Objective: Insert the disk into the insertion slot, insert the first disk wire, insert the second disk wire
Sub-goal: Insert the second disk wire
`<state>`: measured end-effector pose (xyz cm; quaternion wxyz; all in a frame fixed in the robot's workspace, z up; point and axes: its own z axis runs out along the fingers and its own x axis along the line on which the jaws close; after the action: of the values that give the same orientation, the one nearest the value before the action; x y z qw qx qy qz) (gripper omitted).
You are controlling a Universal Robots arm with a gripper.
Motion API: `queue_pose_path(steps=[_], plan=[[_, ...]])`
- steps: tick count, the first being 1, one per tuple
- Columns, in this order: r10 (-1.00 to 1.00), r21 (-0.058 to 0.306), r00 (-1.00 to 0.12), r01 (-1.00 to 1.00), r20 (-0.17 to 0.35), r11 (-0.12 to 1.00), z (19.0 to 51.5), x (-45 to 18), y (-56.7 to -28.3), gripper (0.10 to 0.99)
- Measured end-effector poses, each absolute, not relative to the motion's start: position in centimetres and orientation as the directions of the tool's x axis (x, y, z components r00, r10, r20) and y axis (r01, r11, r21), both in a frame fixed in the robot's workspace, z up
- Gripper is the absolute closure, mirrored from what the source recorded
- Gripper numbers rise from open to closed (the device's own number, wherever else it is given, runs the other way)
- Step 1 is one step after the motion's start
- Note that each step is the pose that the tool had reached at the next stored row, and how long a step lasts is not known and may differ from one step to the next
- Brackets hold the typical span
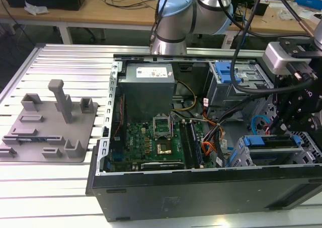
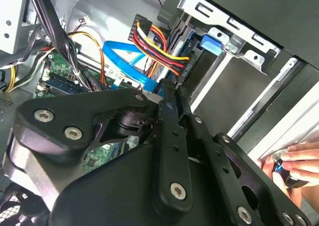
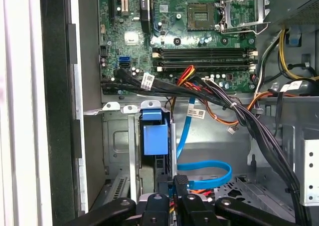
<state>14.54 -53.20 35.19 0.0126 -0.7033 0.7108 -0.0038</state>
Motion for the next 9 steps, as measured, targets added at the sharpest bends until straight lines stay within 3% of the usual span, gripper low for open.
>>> queue_pose_path(steps=[9], plan=[[-1.0,-0.023,-0.009,-1.0,-0.013,0.009,35.15,14.61,-53.27,0.922]])
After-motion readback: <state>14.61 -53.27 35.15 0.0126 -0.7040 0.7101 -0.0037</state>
